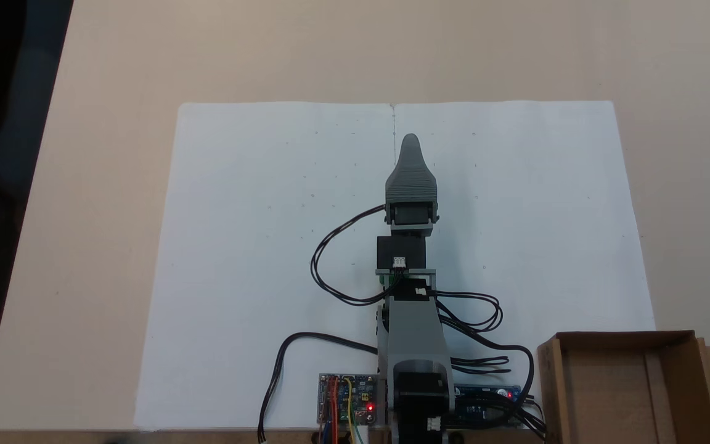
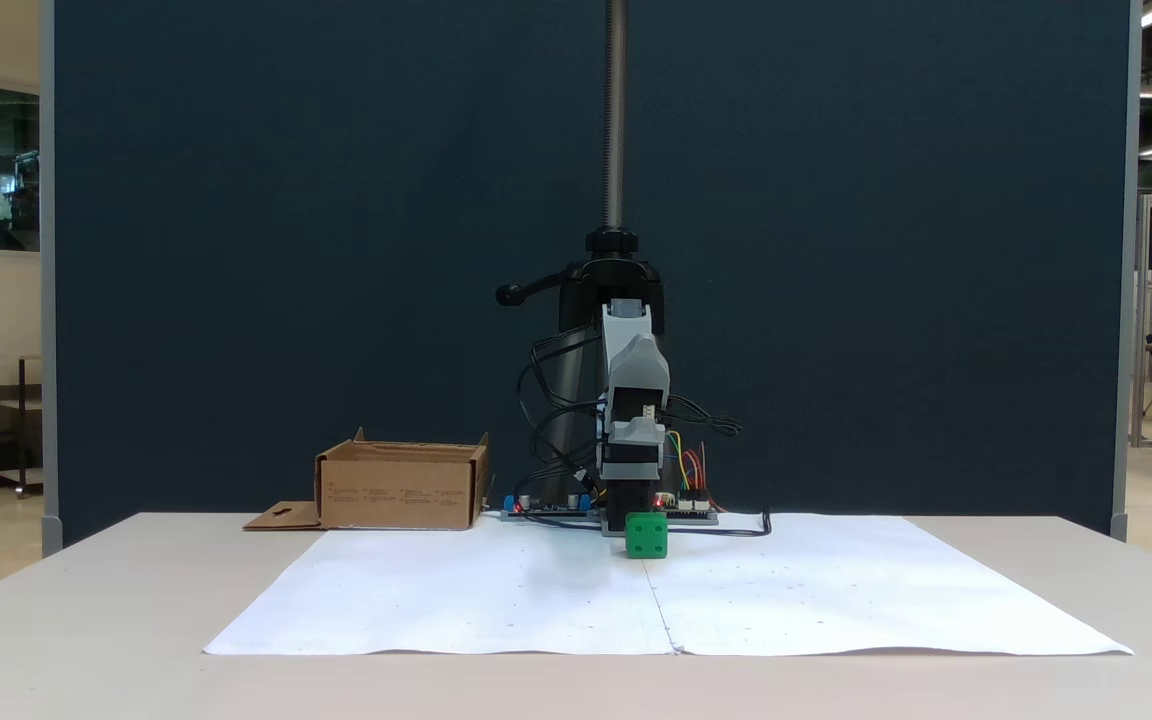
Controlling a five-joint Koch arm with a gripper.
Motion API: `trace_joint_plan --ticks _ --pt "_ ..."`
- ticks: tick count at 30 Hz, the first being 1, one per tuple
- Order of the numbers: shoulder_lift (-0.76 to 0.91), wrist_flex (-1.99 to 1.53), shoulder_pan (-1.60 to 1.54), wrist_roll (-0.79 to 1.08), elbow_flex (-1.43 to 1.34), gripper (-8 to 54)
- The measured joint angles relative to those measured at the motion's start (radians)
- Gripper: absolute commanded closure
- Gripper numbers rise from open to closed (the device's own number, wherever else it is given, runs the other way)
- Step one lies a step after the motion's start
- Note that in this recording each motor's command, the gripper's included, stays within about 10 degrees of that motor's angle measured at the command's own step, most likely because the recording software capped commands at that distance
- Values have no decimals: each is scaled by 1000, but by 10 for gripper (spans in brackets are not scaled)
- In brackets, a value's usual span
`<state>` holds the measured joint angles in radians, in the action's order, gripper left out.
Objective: Grasp a green dice and put it in the bin.
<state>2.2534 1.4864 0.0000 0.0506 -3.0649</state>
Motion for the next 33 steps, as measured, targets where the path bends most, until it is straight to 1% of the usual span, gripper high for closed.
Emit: trace_joint_plan --ticks 5,33 --pt "0 5 64 0 0 4" --pt "0 23 69 0 0 4"
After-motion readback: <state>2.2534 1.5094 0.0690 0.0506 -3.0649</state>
